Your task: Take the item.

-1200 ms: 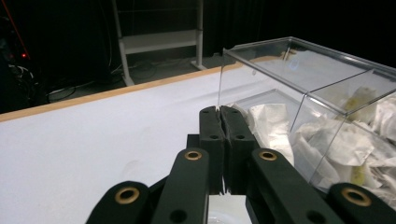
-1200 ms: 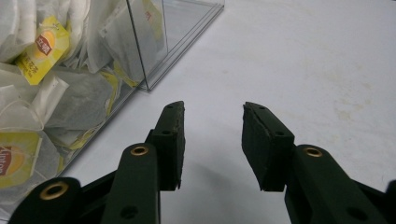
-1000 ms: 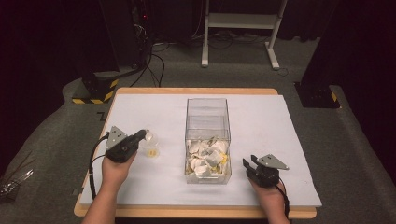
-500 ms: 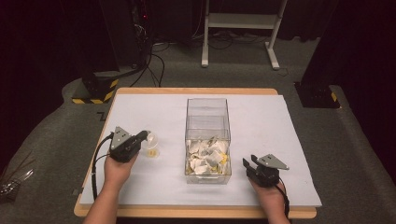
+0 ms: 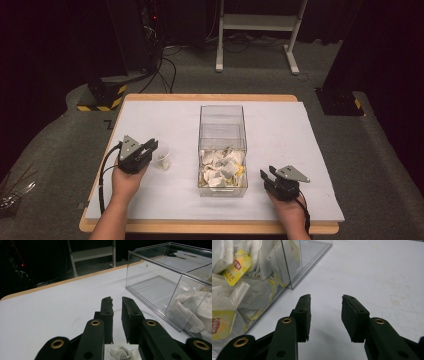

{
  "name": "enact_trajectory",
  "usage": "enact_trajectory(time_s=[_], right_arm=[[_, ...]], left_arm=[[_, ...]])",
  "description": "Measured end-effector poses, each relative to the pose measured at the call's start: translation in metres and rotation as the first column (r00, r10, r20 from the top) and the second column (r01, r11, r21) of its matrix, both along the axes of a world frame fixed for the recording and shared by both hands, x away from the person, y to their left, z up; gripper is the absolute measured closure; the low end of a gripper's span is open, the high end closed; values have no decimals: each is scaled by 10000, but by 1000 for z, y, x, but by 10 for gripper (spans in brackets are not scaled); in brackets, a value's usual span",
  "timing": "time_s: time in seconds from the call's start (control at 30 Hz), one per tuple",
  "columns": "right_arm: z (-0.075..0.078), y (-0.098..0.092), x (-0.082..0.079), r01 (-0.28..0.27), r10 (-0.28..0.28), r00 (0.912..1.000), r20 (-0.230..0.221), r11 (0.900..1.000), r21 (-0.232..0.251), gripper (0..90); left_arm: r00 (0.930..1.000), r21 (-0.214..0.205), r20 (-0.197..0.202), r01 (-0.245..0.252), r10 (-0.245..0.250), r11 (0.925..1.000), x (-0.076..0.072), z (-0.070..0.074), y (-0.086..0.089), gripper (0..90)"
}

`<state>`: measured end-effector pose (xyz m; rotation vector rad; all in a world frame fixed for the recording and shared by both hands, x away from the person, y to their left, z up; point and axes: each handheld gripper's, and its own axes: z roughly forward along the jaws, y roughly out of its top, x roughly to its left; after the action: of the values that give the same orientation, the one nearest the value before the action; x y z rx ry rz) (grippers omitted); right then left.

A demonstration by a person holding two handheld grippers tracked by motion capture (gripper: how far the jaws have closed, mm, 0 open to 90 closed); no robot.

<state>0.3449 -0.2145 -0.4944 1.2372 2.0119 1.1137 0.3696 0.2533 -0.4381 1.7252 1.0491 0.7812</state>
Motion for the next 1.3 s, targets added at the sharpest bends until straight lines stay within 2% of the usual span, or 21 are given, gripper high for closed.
enact_trajectory(time_s=[0.3,0.57,0.7,0.77,1.03,1.3], right_arm=[[0,0,0,16,-16,10000,-45,10000,25,595],[0,-1,0,13,-13,10000,-19,10000,38,595],[0,0,0,-34,34,10000,-17,10000,-6,595],[0,0,1,-44,44,10000,-29,10000,-6,595],[1,0,0,-60,59,10000,50,10000,72,592],[6,1,-3,-126,122,9998,175,9997,187,586]], left_arm=[[10000,-68,38,-44,44,10000,-3,3,3,790],[9999,-97,42,158,-158,9998,-9,9,7,754],[9997,69,24,257,-257,9996,-12,11,8,736],[9995,-11,-49,327,-327,9995,-14,11,9,731],[9993,-79,-273,262,-264,9996,-20,8,16,692],[9990,38,-422,173,-171,9998,-28,1,21,653]])
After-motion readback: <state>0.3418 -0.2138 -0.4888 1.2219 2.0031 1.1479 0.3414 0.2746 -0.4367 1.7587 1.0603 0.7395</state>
